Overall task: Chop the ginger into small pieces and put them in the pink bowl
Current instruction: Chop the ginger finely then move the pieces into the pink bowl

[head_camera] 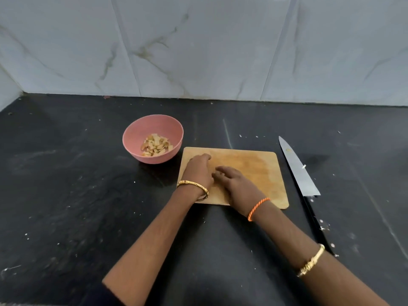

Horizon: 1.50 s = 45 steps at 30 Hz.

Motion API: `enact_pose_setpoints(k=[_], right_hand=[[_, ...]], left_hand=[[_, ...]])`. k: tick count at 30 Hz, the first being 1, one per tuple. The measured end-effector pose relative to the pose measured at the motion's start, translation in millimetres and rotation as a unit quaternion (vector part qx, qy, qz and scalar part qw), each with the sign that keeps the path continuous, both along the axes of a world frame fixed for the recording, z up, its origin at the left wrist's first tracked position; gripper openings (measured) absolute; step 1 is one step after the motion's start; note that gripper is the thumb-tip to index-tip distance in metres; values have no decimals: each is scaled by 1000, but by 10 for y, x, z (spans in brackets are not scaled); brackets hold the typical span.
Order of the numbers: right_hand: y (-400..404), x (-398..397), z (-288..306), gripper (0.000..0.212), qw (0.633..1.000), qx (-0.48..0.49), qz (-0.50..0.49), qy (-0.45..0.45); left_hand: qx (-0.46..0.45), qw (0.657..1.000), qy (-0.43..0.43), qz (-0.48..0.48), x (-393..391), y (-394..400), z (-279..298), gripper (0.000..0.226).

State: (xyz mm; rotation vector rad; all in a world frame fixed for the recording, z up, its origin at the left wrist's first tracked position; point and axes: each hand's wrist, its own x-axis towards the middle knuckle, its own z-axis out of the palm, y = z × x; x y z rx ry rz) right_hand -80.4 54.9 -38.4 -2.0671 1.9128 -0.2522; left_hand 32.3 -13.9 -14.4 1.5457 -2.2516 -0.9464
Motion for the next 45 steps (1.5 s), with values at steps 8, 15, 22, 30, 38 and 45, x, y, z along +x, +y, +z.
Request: enact_pose_setpoints(k=[8, 15, 22, 30, 38, 45], right_hand=[[-115, 42, 188, 29, 996, -3, -37, 75], [-344, 311, 385, 30, 984, 22, -118, 129], [-423, 324, 483, 23, 979, 45, -176, 90], [-473, 187, 529, 24, 969, 102, -226, 2], [-517, 134, 413, 36, 965, 112, -234, -29], [-482, 146, 298, 27, 968, 66, -241, -15]], left_hand=[[-9, 1000, -14, 6, 5, 94, 26, 54], [-28, 1000, -6, 14, 26, 127, 24, 29], [-11, 1000, 3, 20, 37, 81, -23, 32], [-20, 1000, -7, -15, 22, 90, -101, 40], [1, 1000, 9, -4, -12, 41, -110, 29], [-26, 999, -14, -18, -27, -1, -153, 29]])
